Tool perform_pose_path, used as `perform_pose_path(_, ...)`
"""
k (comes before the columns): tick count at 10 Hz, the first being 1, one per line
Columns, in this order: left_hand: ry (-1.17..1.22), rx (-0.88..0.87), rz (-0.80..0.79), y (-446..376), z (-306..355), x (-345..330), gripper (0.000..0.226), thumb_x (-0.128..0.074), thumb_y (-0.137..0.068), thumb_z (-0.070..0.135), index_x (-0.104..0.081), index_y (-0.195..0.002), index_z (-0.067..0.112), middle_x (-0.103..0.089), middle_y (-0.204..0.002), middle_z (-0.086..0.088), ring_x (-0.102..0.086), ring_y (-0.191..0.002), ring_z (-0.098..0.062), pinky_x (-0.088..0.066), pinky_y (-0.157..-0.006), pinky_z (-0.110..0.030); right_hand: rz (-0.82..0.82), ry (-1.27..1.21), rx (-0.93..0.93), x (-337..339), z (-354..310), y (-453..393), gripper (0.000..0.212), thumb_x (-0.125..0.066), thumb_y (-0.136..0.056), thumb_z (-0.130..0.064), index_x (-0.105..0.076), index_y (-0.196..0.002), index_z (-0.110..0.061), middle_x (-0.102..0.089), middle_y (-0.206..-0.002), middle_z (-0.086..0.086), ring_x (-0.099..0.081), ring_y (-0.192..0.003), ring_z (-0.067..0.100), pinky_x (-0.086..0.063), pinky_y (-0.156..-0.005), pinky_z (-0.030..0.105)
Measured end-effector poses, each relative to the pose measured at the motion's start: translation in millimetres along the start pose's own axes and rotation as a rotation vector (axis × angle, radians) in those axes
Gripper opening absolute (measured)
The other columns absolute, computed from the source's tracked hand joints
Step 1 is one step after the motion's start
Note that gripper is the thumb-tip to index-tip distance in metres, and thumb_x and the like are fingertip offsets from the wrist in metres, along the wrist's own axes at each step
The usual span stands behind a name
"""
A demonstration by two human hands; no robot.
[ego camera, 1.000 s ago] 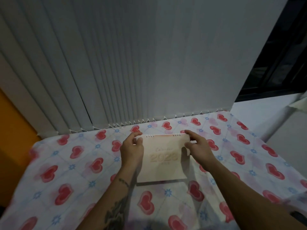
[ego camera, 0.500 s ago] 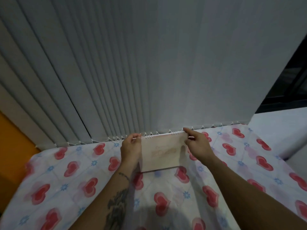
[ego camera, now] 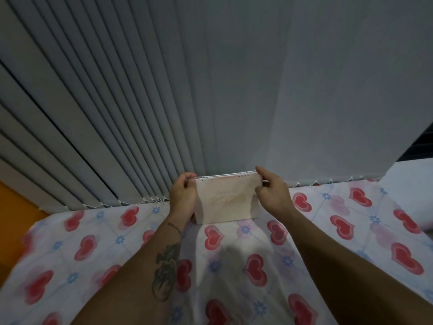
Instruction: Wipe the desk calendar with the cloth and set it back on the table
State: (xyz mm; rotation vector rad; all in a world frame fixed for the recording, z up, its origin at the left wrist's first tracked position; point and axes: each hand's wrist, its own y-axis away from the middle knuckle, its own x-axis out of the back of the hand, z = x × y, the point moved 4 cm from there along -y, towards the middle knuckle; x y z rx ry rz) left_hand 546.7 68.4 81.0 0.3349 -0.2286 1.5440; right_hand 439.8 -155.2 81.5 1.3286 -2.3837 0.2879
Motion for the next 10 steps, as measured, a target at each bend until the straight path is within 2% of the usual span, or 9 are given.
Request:
perform_pose_path(2, 0.011, -0.009, 0.046, 1, -2, 2, 0.023, -0.051, -0.096, 0.016, -0.07, -0.099, 0.027, -0.071, -0.097, 0.003, -0.06, -0.075, -0.002, -0.044, -0.056, -0.02, 0.005, 0.0, 0.026, -1, 3, 0, 0.058, -0.052, -0.082, -0.002, -0.049, -0.136, -0.023, -0.058, -0.127, -0.001, -0.057, -0.101, 0.013, -0.052, -0.081, 0.026)
perform_pose_path(3, -0.026, -0.012, 0.04, 2, 0, 2, 0.028, -0.049, -0.097, 0.015, -0.071, -0.112, 0.024, -0.07, -0.11, -0.001, -0.064, -0.086, -0.014, -0.055, -0.067, -0.027, -0.02, 0.016, 0.03, -1, 3, 0, 0.058, -0.052, -0.083, -0.003, -0.048, -0.137, -0.023, -0.059, -0.127, 0.0, -0.058, -0.102, 0.016, -0.054, -0.085, 0.035)
perform_pose_path(4, -0.106, -0.064, 0.035, 1, 4, 5, 0.032, -0.05, -0.097, 0.011, -0.07, -0.12, 0.02, -0.067, -0.122, -0.006, -0.064, -0.104, -0.022, -0.057, -0.085, -0.036, -0.066, 0.063, 0.046, 1, 0, -1, 0.063, -0.052, -0.079, -0.006, -0.045, -0.139, -0.023, -0.057, -0.13, 0.002, -0.06, -0.107, 0.023, -0.055, -0.088, 0.043)
perform_pose_path(5, -0.216, -0.099, -0.003, 3, 4, 8, 0.035, -0.049, -0.098, 0.012, -0.066, -0.127, 0.02, -0.062, -0.132, -0.009, -0.06, -0.114, -0.026, -0.055, -0.095, -0.042, -0.1, 0.094, 0.047, 4, 0, -1, 0.07, -0.052, -0.075, -0.009, -0.04, -0.142, -0.025, -0.053, -0.135, 0.005, -0.058, -0.113, 0.027, -0.054, -0.089, 0.048)
perform_pose_path(6, -0.36, -0.145, -0.031, 8, 4, 17, 0.042, -0.048, -0.097, 0.013, -0.057, -0.137, 0.022, -0.054, -0.142, -0.009, -0.053, -0.126, -0.03, -0.046, -0.107, -0.043, -0.1, 0.167, 0.026, 7, -2, 4, 0.075, -0.059, -0.079, -0.012, -0.031, -0.145, -0.033, -0.045, -0.142, 0.005, -0.049, -0.122, 0.033, -0.05, -0.093, 0.053)
perform_pose_path(7, -0.514, -0.255, -0.058, 22, 7, 32, 0.044, -0.046, -0.097, 0.016, -0.05, -0.14, 0.023, -0.051, -0.144, -0.009, -0.049, -0.13, -0.031, -0.04, -0.105, -0.04, -0.067, 0.235, 0.039, 12, -9, 13, 0.076, -0.061, -0.081, -0.017, -0.026, -0.147, -0.033, -0.041, -0.146, 0.005, -0.044, -0.127, 0.034, -0.046, -0.096, 0.05)
perform_pose_path(8, -0.688, -0.318, -0.156, 42, 11, 48, 0.051, -0.052, -0.092, 0.023, -0.047, -0.142, 0.024, -0.051, -0.143, -0.009, -0.051, -0.128, -0.033, -0.043, -0.102, -0.042, -0.044, 0.357, 0.058, 22, -23, 31, 0.074, -0.06, -0.081, -0.02, -0.027, -0.147, -0.028, -0.038, -0.149, 0.006, -0.04, -0.132, 0.032, -0.04, -0.1, 0.047)
perform_pose_path(9, -0.817, -0.377, -0.2, 61, 24, 66, 0.06, -0.056, -0.088, 0.021, -0.042, -0.147, 0.021, -0.048, -0.149, -0.007, -0.047, -0.134, -0.03, -0.039, -0.108, -0.041, -0.058, 0.465, 0.085, 27, -44, 56, 0.071, -0.057, -0.083, -0.021, -0.027, -0.148, -0.02, -0.037, -0.149, 0.011, -0.038, -0.133, 0.033, -0.036, -0.104, 0.045)
perform_pose_path(10, -0.891, -0.453, -0.222, 83, 42, 86, 0.056, -0.057, -0.087, 0.019, -0.046, -0.142, 0.018, -0.052, -0.145, -0.007, -0.052, -0.129, -0.029, -0.043, -0.104, -0.04, -0.08, 0.589, 0.103, 28, -68, 89, 0.068, -0.054, -0.087, -0.029, -0.026, -0.147, -0.015, -0.037, -0.147, 0.014, -0.04, -0.13, 0.035, -0.035, -0.104, 0.045)
